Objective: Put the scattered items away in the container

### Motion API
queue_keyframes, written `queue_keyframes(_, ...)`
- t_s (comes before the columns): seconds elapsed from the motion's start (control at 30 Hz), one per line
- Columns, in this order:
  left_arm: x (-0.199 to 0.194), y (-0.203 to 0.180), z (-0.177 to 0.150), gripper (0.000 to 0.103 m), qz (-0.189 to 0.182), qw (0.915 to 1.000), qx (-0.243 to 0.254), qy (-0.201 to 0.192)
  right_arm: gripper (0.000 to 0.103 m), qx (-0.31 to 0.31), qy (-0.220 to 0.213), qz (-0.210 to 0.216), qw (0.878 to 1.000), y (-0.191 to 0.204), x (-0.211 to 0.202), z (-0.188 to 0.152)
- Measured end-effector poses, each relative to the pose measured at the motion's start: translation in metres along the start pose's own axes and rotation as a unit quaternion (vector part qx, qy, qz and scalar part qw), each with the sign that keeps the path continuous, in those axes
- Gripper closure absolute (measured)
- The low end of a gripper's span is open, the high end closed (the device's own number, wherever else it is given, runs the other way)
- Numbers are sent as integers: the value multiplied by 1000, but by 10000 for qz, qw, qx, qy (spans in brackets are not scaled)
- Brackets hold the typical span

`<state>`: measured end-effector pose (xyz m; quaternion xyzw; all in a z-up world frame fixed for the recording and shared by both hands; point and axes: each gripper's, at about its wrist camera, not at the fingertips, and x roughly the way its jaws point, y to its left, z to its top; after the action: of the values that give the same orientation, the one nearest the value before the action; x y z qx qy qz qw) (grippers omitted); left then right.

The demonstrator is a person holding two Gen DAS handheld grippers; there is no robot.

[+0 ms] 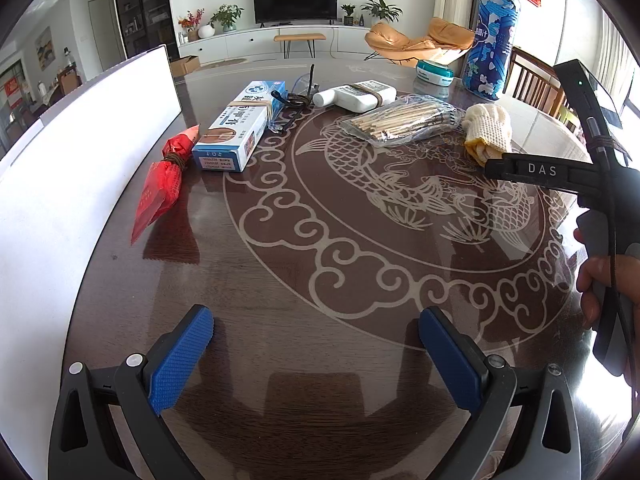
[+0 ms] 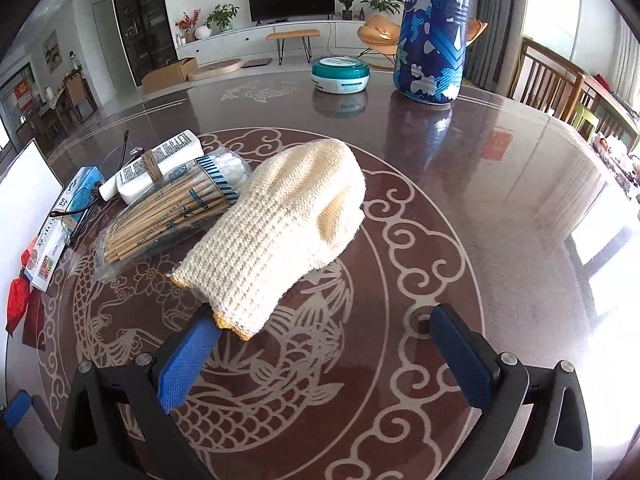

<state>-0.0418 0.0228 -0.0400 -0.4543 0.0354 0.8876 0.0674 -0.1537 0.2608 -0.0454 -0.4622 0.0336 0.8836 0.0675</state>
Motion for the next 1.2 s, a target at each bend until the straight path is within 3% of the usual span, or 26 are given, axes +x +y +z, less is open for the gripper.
queue_keyframes(1.2, 1, 0, 1, 0, 0, 10000, 1, 1, 0, -206, -14, 122, 9997, -3, -13, -17)
